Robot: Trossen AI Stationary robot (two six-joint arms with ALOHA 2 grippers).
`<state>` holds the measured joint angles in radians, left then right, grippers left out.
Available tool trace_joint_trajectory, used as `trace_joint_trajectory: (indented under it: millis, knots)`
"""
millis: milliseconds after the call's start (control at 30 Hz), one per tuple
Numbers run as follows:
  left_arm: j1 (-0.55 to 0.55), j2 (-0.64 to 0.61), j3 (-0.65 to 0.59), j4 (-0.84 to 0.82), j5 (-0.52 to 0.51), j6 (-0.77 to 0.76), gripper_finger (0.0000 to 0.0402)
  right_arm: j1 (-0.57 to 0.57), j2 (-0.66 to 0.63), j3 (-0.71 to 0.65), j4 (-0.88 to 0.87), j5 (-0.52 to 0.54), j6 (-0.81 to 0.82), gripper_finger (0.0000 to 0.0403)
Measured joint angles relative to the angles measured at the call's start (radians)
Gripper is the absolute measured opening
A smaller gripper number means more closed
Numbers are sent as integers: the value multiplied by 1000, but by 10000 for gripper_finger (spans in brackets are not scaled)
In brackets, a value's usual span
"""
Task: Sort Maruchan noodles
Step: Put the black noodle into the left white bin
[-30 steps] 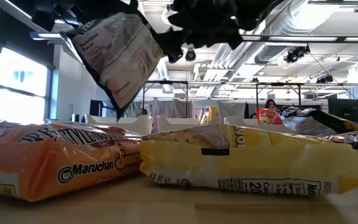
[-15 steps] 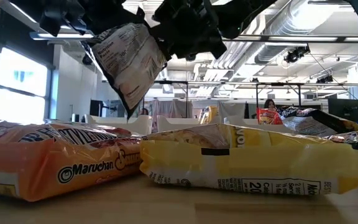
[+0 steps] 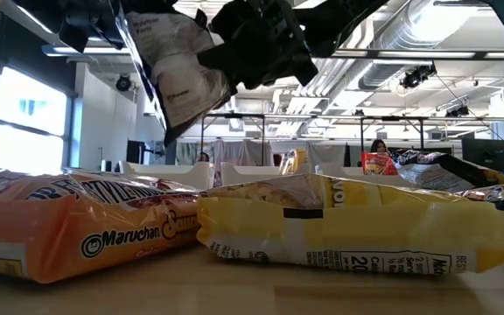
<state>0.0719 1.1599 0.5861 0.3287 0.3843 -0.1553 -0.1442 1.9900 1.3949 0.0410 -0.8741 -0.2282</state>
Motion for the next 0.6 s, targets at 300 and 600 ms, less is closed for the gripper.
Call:
trace_joint_trajectory:
  millis: [300,600]
  knots:
    - [24,-82,0,-25,-18,-40,31,-72,-38,-1,-38,2,20,72]
    - [31,-238,2,-75,56,-37,67,-216,-250,-71,-238,193,-112,66]
